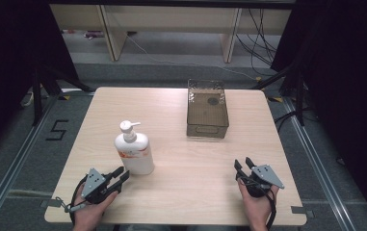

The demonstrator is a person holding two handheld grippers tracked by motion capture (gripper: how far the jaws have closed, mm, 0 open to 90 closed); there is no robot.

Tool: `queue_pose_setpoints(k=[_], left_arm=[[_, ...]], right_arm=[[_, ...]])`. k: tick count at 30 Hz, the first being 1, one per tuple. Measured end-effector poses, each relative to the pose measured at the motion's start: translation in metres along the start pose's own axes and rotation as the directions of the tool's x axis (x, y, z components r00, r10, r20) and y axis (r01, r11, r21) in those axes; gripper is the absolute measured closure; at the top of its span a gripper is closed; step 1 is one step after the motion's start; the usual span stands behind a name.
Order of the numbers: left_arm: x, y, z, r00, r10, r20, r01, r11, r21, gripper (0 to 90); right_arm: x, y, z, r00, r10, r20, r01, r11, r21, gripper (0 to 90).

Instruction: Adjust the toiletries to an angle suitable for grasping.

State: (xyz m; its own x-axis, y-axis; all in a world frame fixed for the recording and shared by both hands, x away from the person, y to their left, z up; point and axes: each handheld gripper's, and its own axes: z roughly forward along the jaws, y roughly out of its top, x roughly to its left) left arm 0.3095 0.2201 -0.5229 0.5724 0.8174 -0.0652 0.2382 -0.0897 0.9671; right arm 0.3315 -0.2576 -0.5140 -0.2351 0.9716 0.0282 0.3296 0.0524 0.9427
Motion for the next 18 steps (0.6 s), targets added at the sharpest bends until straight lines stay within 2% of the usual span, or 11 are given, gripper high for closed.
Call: queue_pose_setpoints(k=[2, 4, 5, 7, 8, 9, 10, 12, 13, 14, 18], left_arm=[[-0.003, 0.001, -0.002, 1.0000, -0.004, -0.008, 0.004, 0.9998, 0.019, 74.4], [-0.004, 0.004, -0.001, 0.9998, 0.013, 0.013, -0.013, 0.9999, -0.003, 80.2], [-0.007, 0.006, -0.002, 0.9999, 0.006, 0.009, -0.007, 1.0000, 0.002, 82.4], [-0.010, 0.008, -0.004, 0.9998, 0.009, 0.016, -0.009, 0.9999, 0.009, 86.6], [-0.010, 0.010, -0.001, 0.9988, 0.027, 0.040, -0.026, 0.9994, -0.023, 88.1], [-0.012, 0.012, -0.004, 0.9997, 0.012, 0.022, -0.012, 0.9999, -0.003, 89.3], [-0.012, 0.014, -0.002, 0.9991, 0.024, 0.034, -0.023, 0.9993, -0.028, 89.5], [-0.015, 0.018, -0.004, 0.9998, 0.008, 0.018, -0.008, 0.9997, -0.022, 89.7], [-0.015, 0.020, -0.003, 0.9997, 0.012, 0.023, -0.012, 0.9994, -0.031, 89.7], [-0.016, 0.022, -0.003, 0.9996, 0.013, 0.025, -0.012, 0.9991, -0.040, 89.7], [-0.021, 0.027, -0.001, 0.9996, 0.015, 0.025, -0.014, 0.9996, -0.024, 89.7]], right_arm=[[0.000, 0.000, 0.000, 1.0000, 0.004, -0.005, -0.004, 1.000, -0.006, 54.7], [0.000, 0.000, -0.001, 1.0000, -0.002, -0.007, 0.002, 1.000, -0.006, 54.6], [0.001, 0.000, 0.000, 0.9994, 0.023, -0.027, -0.023, 1.000, -0.002, 54.6], [0.001, 0.000, -0.001, 0.9998, 0.013, -0.016, -0.013, 1.000, 0.004, 54.6], [0.001, 0.000, 0.000, 0.9998, 0.014, -0.015, -0.014, 1.000, -0.002, 54.6], [0.001, 0.000, 0.000, 0.9997, 0.012, -0.021, -0.012, 1.000, 0.002, 54.6], [0.001, 0.000, 0.000, 0.9997, 0.013, -0.021, -0.013, 1.000, 0.005, 54.6], [0.001, 0.000, -0.001, 0.9995, 0.020, -0.024, -0.020, 1.000, 0.009, 54.5], [0.003, 0.000, -0.001, 0.9991, 0.042, -0.011, -0.042, 0.999, 0.011, 54.5], [0.000, 0.000, -0.001, 1.0000, 0.003, -0.007, -0.003, 1.000, 0.000, 54.5], [0.001, 0.000, -0.001, 0.9999, 0.006, -0.009, -0.006, 1.000, 0.003, 54.4]])
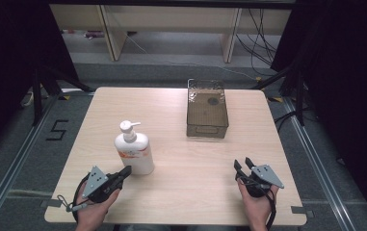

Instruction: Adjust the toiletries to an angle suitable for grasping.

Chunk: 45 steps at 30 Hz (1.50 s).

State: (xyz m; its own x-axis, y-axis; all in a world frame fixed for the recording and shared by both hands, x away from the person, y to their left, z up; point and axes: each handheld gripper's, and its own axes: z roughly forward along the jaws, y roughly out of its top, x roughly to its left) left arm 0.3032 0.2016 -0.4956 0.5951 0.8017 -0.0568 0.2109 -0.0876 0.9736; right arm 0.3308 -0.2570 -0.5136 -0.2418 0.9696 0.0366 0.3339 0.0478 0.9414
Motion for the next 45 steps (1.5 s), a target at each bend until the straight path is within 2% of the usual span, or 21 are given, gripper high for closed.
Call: queue_pose_setpoints(k=[1, 2, 3, 4, 6, 8, 9, 11, 12, 15, 16, 17, 19, 21, 22, 27, 31, 36, 39, 40, 45], left_arm=[[0.000, 0.001, 0.003, 0.9998, 0.013, 0.016, -0.013, 0.9998, -0.018, 89.7], [-0.002, 0.001, 0.003, 1.0000, 0.007, 0.004, -0.007, 1.0000, 0.003, 89.7], [-0.004, 0.002, 0.004, 1.0000, 0.007, 0.005, -0.007, 1.0000, 0.000, 89.7], [-0.003, 0.002, 0.006, 0.9997, 0.019, 0.016, -0.019, 0.9996, -0.019, 89.7], [-0.005, 0.004, 0.006, 0.9999, 0.013, 0.007, -0.013, 0.9999, -0.002, 89.6], [-0.004, 0.005, 0.008, 0.9994, 0.029, 0.018, -0.028, 0.9993, -0.024, 89.6], [-0.005, 0.005, 0.006, 0.9998, 0.019, 0.002, -0.019, 0.9998, -0.005, 89.6], [-0.004, 0.006, 0.006, 0.9997, 0.023, 0.009, -0.023, 0.9993, -0.030, 89.6], [-0.004, 0.008, 0.004, 0.9999, 0.014, -0.009, -0.015, 0.9998, -0.015, 89.6], [-0.003, 0.011, 0.005, 0.9999, 0.013, -0.003, -0.013, 0.9989, -0.045, 89.6], [-0.003, 0.014, 0.003, 0.9998, 0.013, -0.011, -0.014, 0.9993, -0.035, 89.7], [-0.004, 0.016, 0.005, 0.9999, 0.010, 0.001, -0.010, 0.9987, -0.051, 89.6], [-0.006, 0.019, 0.005, 0.9998, 0.022, 0.001, -0.022, 0.9989, -0.041, 89.6], [-0.009, 0.022, 0.009, 0.9994, 0.030, 0.017, -0.029, 0.9979, -0.057, 89.6], [-0.010, 0.023, 0.010, 0.9995, 0.031, 0.011, -0.031, 0.9986, -0.043, 89.6], [-0.015, 0.025, 0.020, 0.9988, 0.049, 0.001, -0.049, 0.9983, -0.031, 89.6], [-0.015, 0.026, 0.026, 0.9993, 0.035, -0.013, -0.035, 0.9992, -0.020, 89.6], [-0.016, 0.028, 0.031, 0.9989, 0.043, -0.020, -0.043, 0.9990, -0.010, 89.5], [-0.016, 0.029, 0.035, 0.9988, 0.044, -0.020, -0.044, 0.9988, -0.021, 89.5], [-0.016, 0.030, 0.036, 0.9984, 0.048, -0.029, -0.048, 0.9988, -0.007, 89.5], [-0.015, 0.032, 0.042, 0.9983, 0.042, -0.040, -0.042, 0.9991, -0.003, 89.5]], right_arm=[[0.001, 0.000, 0.000, 0.9999, 0.009, -0.004, -0.009, 1.000, 0.002, 54.4], [0.001, 0.000, 0.000, 1.0000, 0.007, -0.004, -0.007, 1.000, 0.000, 54.4], [0.001, 0.000, 0.000, 0.9999, 0.011, -0.005, -0.011, 1.000, 0.002, 54.3], [0.001, 0.000, 0.000, 1.0000, 0.009, 0.001, -0.009, 1.000, 0.005, 54.3], [0.001, 0.000, 0.000, 0.9999, 0.009, -0.007, -0.009, 1.000, -0.001, 54.2], [0.001, -0.001, 0.001, 1.0000, 0.005, -0.002, -0.005, 1.000, -0.008, 54.1], [0.001, -0.001, 0.001, 1.0000, 0.004, -0.006, -0.004, 1.000, -0.005, 54.1], [0.002, -0.001, 0.001, 0.9999, 0.008, -0.010, -0.008, 1.000, -0.008, 54.0], [0.002, -0.001, 0.001, 0.9999, 0.007, -0.013, -0.007, 1.000, -0.008, 54.0], [0.002, 0.000, 0.001, 0.9999, 0.003, -0.012, -0.003, 1.000, -0.004, 54.0], [0.002, -0.001, 0.001, 0.9999, 0.002, -0.011, -0.002, 1.000, -0.005, 54.0], [0.002, -0.001, 0.001, 1.0000, -0.005, -0.002, 0.005, 1.000, -0.004, 54.0], [0.003, 0.000, 0.001, 0.9999, -0.007, 0.010, 0.007, 1.000, 0.006, 54.0], [0.003, -0.001, 0.001, 0.9999, -0.004, -0.010, 0.004, 1.000, -0.001, 54.0], [0.003, 0.000, 0.001, 0.9998, 0.001, -0.019, -0.001, 1.000, -0.002, 54.0], [0.003, -0.001, 0.000, 1.0000, -0.003, 0.004, 0.003, 1.000, -0.011, 54.0], [0.004, -0.001, 0.001, 0.9999, 0.004, -0.011, -0.004, 1.000, -0.006, 53.8], [0.004, -0.001, 0.001, 0.9999, 0.009, -0.008, -0.009, 1.000, -0.004, 53.7], [0.004, -0.001, 0.002, 0.9999, -0.003, -0.013, 0.003, 1.000, -0.011, 53.6], [0.004, -0.001, 0.002, 0.9999, 0.001, -0.015, -0.001, 1.000, -0.010, 53.6], [0.004, -0.001, 0.001, 0.9998, 0.003, -0.020, -0.003, 1.000, -0.004, 53.5]])
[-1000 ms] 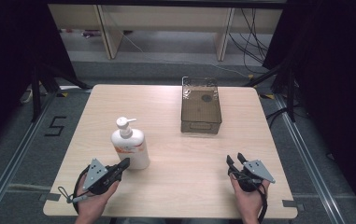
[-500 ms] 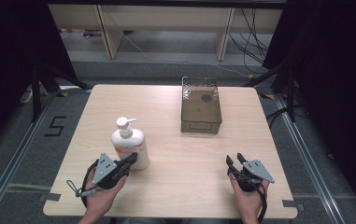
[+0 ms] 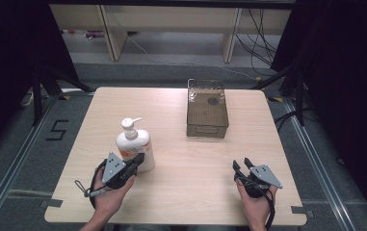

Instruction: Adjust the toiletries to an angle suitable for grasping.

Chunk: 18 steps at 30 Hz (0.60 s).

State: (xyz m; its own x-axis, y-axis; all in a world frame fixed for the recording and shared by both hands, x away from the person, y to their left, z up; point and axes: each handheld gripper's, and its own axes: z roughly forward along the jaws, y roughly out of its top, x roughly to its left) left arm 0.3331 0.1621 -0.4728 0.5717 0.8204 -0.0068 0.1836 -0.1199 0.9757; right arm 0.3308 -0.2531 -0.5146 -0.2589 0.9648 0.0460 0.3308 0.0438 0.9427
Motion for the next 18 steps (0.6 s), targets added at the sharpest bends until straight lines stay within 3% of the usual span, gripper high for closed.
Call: queue_pose_setpoints(k=[17, 18], left_arm=[[0.001, 0.001, 0.013, 0.9999, -0.002, -0.016, 0.002, 1.0000, 0.002, 89.5], [0.001, 0.002, 0.012, 0.9998, -0.001, -0.022, 0.002, 0.9999, 0.014, 89.5]], right_arm=[[0.000, 0.000, 0.001, 1.0000, 0.000, 0.004, 0.000, 1.000, 0.001, 53.3], [0.001, 0.000, 0.000, 0.9998, 0.017, 0.006, -0.017, 1.000, 0.003, 53.2]])
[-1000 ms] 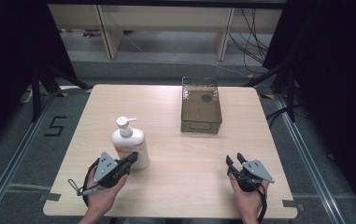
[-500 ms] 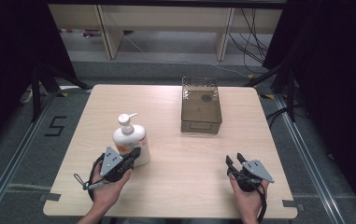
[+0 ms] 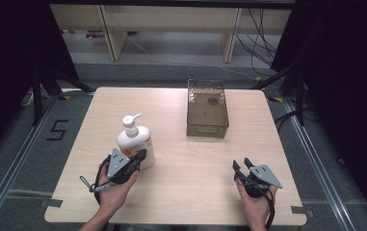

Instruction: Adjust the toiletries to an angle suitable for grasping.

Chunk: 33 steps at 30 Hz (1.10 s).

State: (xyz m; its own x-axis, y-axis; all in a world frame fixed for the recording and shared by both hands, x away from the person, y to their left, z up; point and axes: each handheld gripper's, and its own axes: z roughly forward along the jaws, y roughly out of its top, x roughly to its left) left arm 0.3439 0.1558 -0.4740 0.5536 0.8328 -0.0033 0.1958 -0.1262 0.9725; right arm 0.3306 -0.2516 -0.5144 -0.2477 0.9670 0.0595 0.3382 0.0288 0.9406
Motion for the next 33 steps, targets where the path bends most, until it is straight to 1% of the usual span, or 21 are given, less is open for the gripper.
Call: queue_pose_setpoints(k=[1, 5, 6, 10, 11, 12, 13, 14, 16, 20, 21, 22, 24, 25, 26, 27, 28, 29, 30, 32, 33], left_arm=[[0.000, 0.000, 0.000, 1.0000, 0.000, 0.001, 0.000, 1.0000, -0.001, 89.5], [0.000, 0.000, 0.000, 1.0000, -0.001, 0.006, 0.001, 1.0000, -0.004, 89.1], [0.000, -0.001, 0.000, 0.9999, -0.001, 0.012, 0.002, 0.9999, -0.016, 88.7], [-0.001, -0.001, -0.005, 0.9999, -0.004, 0.011, 0.004, 0.9999, -0.016, 86.7], [-0.001, -0.002, -0.005, 0.9996, 0.004, 0.027, -0.003, 0.9995, -0.032, 85.5], [-0.002, -0.003, -0.008, 0.9998, 0.003, 0.021, -0.003, 0.9999, -0.015, 84.4], [-0.002, -0.004, -0.009, 0.9996, 0.001, 0.030, 0.000, 0.9997, -0.023, 82.7], [-0.003, -0.006, -0.011, 0.9994, 0.006, 0.035, -0.005, 0.9996, -0.028, 81.4], [-0.002, -0.011, -0.018, 0.9989, 0.020, 0.042, -0.019, 0.9994, -0.028, 76.8], [0.000, -0.021, -0.031, 0.9977, 0.027, 0.063, -0.024, 0.9986, -0.047, 68.4], [0.002, -0.025, -0.038, 0.9975, 0.042, 0.058, -0.040, 0.9986, -0.035, 67.7], [0.004, -0.027, -0.040, 0.9969, 0.049, 0.061, -0.046, 0.9980, -0.044, 66.0], [0.008, -0.032, -0.048, 0.9976, 0.049, 0.049, -0.048, 0.9984, -0.030, 63.5], [0.012, -0.035, -0.051, 0.9982, 0.044, 0.041, -0.042, 0.9984, -0.036, 62.1], [0.017, -0.038, -0.055, 0.9992, 0.032, 0.023, -0.031, 0.9990, -0.034, 60.4], [0.021, -0.041, -0.057, 0.9997, 0.022, 0.012, -0.022, 0.9994, -0.028, 57.3], [0.026, -0.044, -0.059, 1.0000, -0.001, -0.002, 0.001, 0.9996, -0.028, 55.2], [0.030, -0.048, -0.061, 0.9997, -0.018, -0.017, 0.018, 0.9995, -0.026, 51.8], [0.034, -0.050, -0.062, 0.9993, -0.025, -0.028, 0.024, 0.9995, -0.022, 49.7], [0.041, -0.055, -0.062, 0.9983, -0.045, -0.038, 0.044, 0.9986, -0.031, 46.4], [0.042, -0.056, -0.063, 0.9976, -0.049, -0.048, 0.048, 0.9986, -0.021, 45.1]], right_arm=[[0.002, 0.000, -0.001, 0.9998, 0.020, 0.006, -0.021, 1.000, 0.006, 53.2], [-0.001, 0.000, 0.001, 0.9996, -0.027, 0.005, 0.027, 1.000, -0.007, 52.9], [-0.001, 0.000, 0.001, 0.9997, -0.022, 0.012, 0.022, 1.000, -0.008, 52.8], [-0.001, 0.000, 0.000, 0.9994, -0.032, 0.015, 0.032, 0.999, 0.004, 52.6], [0.000, 0.000, 0.000, 0.9997, -0.024, 0.007, 0.024, 1.000, 0.004, 52.5], [0.002, 0.000, 0.000, 0.9998, -0.010, 0.019, 0.010, 1.000, 0.002, 52.2], [0.001, 0.000, 0.001, 0.9988, -0.046, 0.018, 0.046, 0.999, -0.011, 51.7], [0.002, 0.000, -0.001, 0.9988, -0.044, 0.020, 0.045, 0.999, -0.014, 51.5], [0.007, 0.002, -0.002, 0.9988, -0.048, -0.007, 0.048, 0.999, -0.025, 50.3], [0.027, 0.017, -0.005, 0.9935, -0.080, -0.082, 0.074, 0.995, -0.070, 45.8], [0.035, 0.020, -0.006, 0.9927, -0.067, -0.100, 0.060, 0.995, -0.075, 44.7], [0.044, 0.025, -0.006, 0.9888, -0.074, -0.130, 0.062, 0.993, -0.097, 44.1], [0.055, 0.032, -0.007, 0.9819, -0.096, -0.163, 0.078, 0.991, -0.113, 43.1], [0.062, 0.034, -0.007, 0.9802, -0.080, -0.181, 0.060, 0.992, -0.113, 42.9], [0.068, 0.038, -0.007, 0.9774, -0.103, -0.185, 0.079, 0.988, -0.131, 42.8], [0.078, 0.044, -0.007, 0.9734, -0.100, -0.206, 0.071, 0.988, -0.140, 42.6], [0.082, 0.047, -0.007, 0.9713, -0.118, -0.206, 0.088, 0.985, -0.152, 42.6], [0.091, 0.053, -0.006, 0.9655, -0.104, -0.239, 0.068, 0.986, -0.153, 42.6], [0.098, 0.058, -0.005, 0.9607, -0.118, -0.251, 0.078, 0.983, -0.165, 42.8], [0.114, 0.065, -0.002, 0.9541, -0.103, -0.281, 0.060, 0.986, -0.156, 43.1], [0.120, 0.068, 0.000, 0.9468, -0.119, -0.299, 0.075, 0.985, -0.153, 43.3]])
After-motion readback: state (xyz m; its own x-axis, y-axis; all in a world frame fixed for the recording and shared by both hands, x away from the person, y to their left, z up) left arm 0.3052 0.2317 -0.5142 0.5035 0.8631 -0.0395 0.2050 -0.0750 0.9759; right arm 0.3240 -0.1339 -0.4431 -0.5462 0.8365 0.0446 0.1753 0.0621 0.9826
